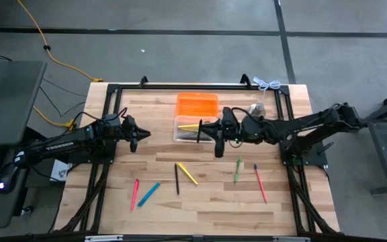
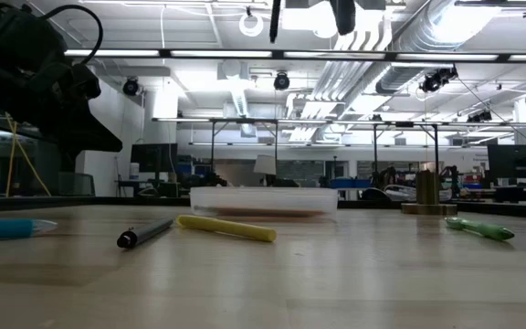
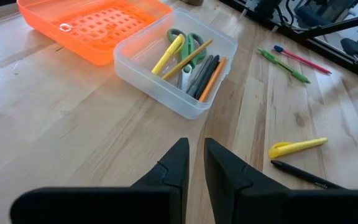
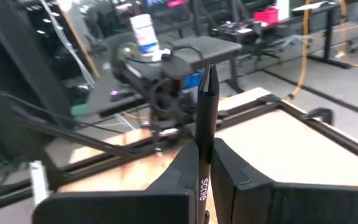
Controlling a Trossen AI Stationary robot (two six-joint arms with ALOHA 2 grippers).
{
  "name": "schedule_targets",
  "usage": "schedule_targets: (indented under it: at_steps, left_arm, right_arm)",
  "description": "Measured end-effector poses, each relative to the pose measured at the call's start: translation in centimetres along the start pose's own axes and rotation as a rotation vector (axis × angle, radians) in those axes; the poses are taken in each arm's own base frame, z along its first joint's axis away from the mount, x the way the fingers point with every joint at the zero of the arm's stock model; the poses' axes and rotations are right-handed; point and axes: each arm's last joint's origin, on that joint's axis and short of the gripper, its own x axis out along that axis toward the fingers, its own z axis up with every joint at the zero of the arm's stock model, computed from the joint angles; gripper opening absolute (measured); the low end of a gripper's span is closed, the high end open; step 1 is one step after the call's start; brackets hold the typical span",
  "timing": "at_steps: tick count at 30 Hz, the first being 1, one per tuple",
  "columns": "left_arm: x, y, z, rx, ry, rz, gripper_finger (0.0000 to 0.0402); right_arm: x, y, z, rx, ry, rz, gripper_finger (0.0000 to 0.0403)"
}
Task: Pick & place school supplies into a supply box
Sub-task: Put the right black pen into the orange supply box
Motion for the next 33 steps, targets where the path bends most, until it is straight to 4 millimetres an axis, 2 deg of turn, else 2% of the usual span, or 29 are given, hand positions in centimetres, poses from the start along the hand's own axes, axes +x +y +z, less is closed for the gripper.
schedule_targets:
  at_steps: [6, 24, 33]
  left_arm:
    - [0.0, 0.0, 0.0, -0.008, 0.000, 0.000, 0.0079]
    - [0.0, 0.1, 0.0, -0.012, -0.010, 0.038, 0.0079]
    - [0.0, 0.2, 0.0, -0.011, -0.014, 0.052, 0.0079]
  right_arm:
    - [1.1, -1.5, -0.4, -0.077, 0.017, -0.058, 0.0002]
    - [2.0, -6.1, 0.0, -0.156, 0.105, -0.100, 0.0001]
    - [2.0, -7.0, -0.3, -0.150, 0.156, -0.138, 0.0001]
